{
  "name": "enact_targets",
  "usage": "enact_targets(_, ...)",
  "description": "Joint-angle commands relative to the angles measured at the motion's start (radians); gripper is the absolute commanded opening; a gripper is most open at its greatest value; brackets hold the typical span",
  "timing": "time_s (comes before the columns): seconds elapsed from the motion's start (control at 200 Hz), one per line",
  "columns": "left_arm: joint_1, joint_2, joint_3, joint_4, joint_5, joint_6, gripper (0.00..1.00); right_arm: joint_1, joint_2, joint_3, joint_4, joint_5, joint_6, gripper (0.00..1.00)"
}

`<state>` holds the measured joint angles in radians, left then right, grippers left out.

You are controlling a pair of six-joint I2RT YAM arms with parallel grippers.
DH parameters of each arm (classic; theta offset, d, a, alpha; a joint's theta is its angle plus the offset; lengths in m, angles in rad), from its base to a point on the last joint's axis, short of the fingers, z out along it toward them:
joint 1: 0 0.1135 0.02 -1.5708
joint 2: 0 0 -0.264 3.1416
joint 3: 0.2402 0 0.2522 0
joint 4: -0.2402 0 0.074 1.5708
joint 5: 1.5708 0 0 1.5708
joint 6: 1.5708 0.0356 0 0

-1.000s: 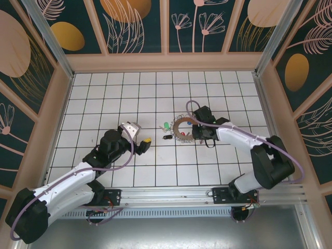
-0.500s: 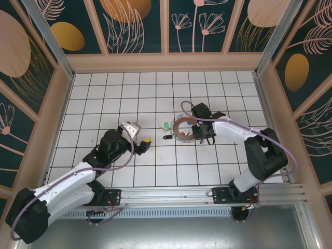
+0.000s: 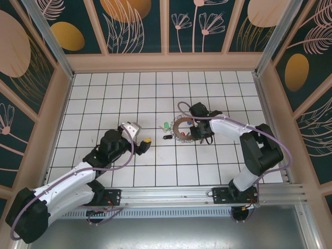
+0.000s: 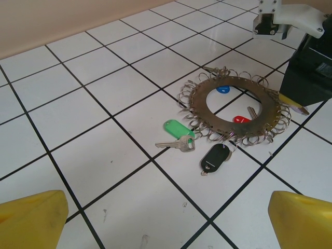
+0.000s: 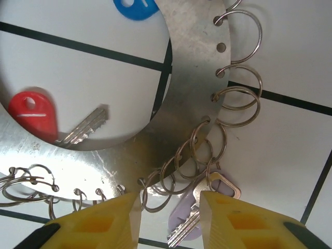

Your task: Put the keys on the keyring

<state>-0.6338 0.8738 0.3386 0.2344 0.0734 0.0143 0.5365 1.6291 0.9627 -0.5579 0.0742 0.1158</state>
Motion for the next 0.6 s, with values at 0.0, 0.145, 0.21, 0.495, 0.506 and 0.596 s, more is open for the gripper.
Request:
enact_targets(0.0, 0.000, 0.002, 0.021, 0.027, 0.017, 0.005, 0.99, 0.005, 0.030, 0.014, -0.014, -0.009, -0.011, 0.35)
enact_targets(0.145, 0.000, 0.005, 0.021, 0.027, 0.019, 0.004, 0.98, 0.033, 0.032, 0.009, -0.003, -0.008, 0.002, 0.34)
enact_targets(0.21, 0.000, 0.007, 0.022, 0.028, 0.020, 0.005, 0.99, 0.036, 0.035, 0.007, 0.002, -0.008, 0.007, 0.34)
enact_targets(0.495, 0.001, 0.007, 0.022, 0.023, 0.017, 0.003, 0.98, 0.038, 0.031, -0.004, 0.002, 0.042, 0.013, 0.24)
enact_targets(0.506, 0.001, 0.007, 0.022, 0.023, 0.017, 0.001, 0.98, 0.038, 0.030, -0.004, 0.002, 0.042, 0.013, 0.24)
enact_targets(0.596, -0.001, 0.007, 0.022, 0.022, 0.016, 0.003, 0.99, 0.037, 0.024, -0.008, 0.005, 0.042, 0.016, 0.23)
